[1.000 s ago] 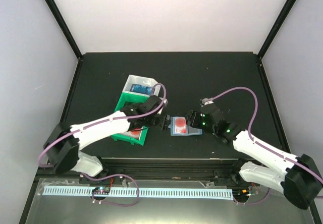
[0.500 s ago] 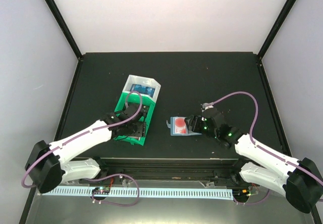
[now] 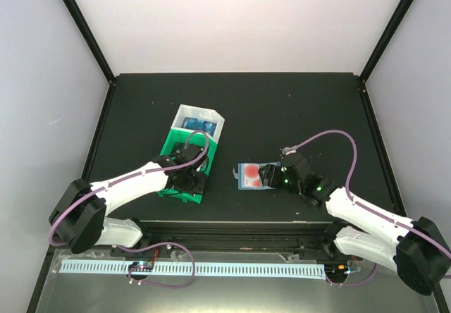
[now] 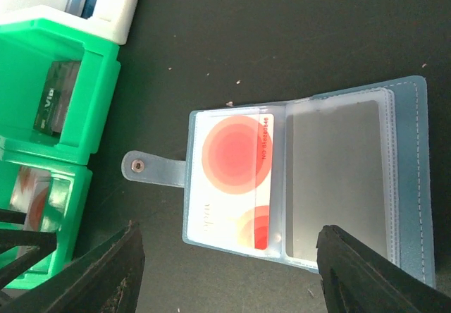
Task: Put the credit cards into the card holder
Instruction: Pick up the credit card from the storage box.
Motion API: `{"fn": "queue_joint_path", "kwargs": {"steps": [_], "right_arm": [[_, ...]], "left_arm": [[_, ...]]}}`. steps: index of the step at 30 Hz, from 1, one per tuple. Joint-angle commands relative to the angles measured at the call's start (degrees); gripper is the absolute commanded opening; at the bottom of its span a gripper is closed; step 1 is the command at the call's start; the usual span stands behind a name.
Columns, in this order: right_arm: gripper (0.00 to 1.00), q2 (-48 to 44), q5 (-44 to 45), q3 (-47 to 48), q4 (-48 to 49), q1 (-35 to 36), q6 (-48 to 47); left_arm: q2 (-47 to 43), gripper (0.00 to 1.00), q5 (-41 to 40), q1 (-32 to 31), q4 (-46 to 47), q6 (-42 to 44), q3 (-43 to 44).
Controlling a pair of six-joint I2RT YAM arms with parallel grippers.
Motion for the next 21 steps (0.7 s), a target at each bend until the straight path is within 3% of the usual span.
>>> {"fn": "queue_joint_path", "kwargs": {"steps": [1, 21], "right_arm": [[0.69, 1.49, -0.53, 1.01, 0.58, 0.23, -0.22], [0.69, 2.79, -0.51, -0.02, 1.89, 0.23, 0.75]], "left_arm": [[-0.34, 0.49, 3.36, 0.33, 0.95, 2.25, 0.96], [-5.56, 0.33, 2.55, 0.34, -0.57, 3.01, -0.31]]}}
